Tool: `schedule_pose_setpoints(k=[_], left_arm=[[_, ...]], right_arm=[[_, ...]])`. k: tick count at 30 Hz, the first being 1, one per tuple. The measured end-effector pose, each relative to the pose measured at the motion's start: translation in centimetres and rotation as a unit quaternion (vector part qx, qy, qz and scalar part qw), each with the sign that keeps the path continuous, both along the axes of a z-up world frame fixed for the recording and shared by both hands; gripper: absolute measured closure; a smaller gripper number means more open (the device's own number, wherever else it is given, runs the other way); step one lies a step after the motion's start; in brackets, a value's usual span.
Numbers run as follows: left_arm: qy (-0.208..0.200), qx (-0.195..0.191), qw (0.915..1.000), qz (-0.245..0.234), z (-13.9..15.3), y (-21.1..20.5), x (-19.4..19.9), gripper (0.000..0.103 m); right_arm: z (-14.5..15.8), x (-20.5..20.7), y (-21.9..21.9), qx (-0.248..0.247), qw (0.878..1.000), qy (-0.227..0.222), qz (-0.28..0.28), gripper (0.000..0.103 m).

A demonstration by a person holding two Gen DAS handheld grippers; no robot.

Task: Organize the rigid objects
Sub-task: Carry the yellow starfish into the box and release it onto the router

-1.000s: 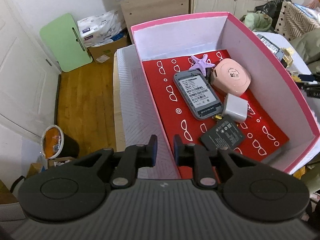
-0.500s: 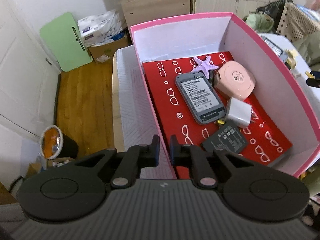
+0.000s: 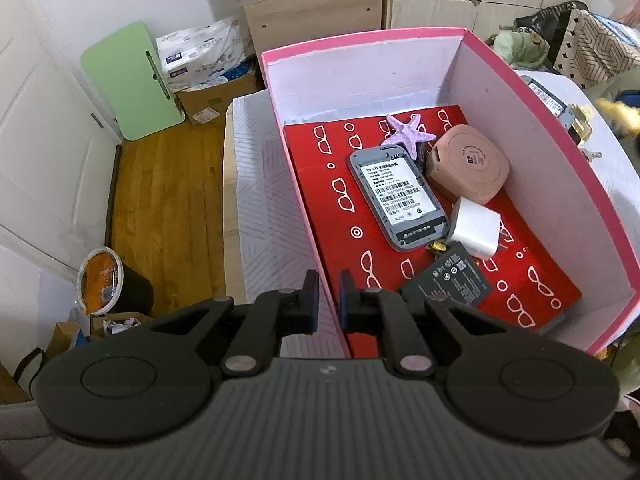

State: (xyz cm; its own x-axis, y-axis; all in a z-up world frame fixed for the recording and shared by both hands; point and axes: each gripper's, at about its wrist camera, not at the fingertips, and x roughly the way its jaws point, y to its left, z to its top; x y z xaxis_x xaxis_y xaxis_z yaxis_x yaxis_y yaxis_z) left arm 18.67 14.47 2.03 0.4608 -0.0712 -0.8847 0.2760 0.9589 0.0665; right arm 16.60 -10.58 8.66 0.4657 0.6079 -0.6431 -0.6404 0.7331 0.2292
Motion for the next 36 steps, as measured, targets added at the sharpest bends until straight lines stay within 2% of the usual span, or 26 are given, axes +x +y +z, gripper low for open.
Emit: schedule_pose_setpoints(k=[3,7,13,16,21,24,27,30,33,36], left_arm=[[-0.004,-0.005,1.0000,0.004,0.0,0.1,-0.1,0.094],[-0.011,-0.013,0.9998,0.008,-0.1,0.3,-0.4,0.094],[-0.012,-0.023,0.9995,0.017,-0.1,0.4,-0.3,0.094],[-0.012,-0.027,0.9994,0.016,-0.1,0.6,-0.4,0.094],[-0.015,-0.022,0.9995,0.016,-0.2,0.4,-0.5,0.094],[-0.015,-0.019,0.9996,0.016,-0.1,0.4,-0.6,0.094],[-0.017,-0.019,0.9995,0.016,-0.1,0.4,-0.6,0.094],[-0.022,-0.010,0.9996,0.013,-0.2,0.1,-0.7,0.094],[-0.025,-0.002,0.9996,0.010,-0.3,-0.1,-0.8,0.094],[-0.025,0.006,0.9996,0.012,-0.3,-0.4,-0.8,0.094]], right_arm=[[-0.3,1.7,3.0,-0.006,0.999,0.033,0.017,0.060],[-2.1,5.1,6.5,-0.033,0.997,0.062,0.013,0.060],[-7.4,11.2,8.1,-0.044,0.984,0.162,-0.053,0.060],[-9.2,11.9,8.8,-0.055,0.980,0.181,-0.061,0.059],[-10.5,11.6,10.3,-0.079,0.974,0.199,-0.074,0.058],[-9.8,11.4,9.9,-0.068,0.974,0.198,-0.091,0.052],[-7.9,10.9,8.5,-0.054,0.976,0.191,-0.090,0.051],[-4.9,9.0,6.1,-0.025,0.980,0.177,-0.084,0.048],[-2.8,7.2,4.0,0.011,0.977,0.201,-0.072,0.045],[-1.0,4.9,2.1,0.012,0.978,0.196,-0.070,0.045]])
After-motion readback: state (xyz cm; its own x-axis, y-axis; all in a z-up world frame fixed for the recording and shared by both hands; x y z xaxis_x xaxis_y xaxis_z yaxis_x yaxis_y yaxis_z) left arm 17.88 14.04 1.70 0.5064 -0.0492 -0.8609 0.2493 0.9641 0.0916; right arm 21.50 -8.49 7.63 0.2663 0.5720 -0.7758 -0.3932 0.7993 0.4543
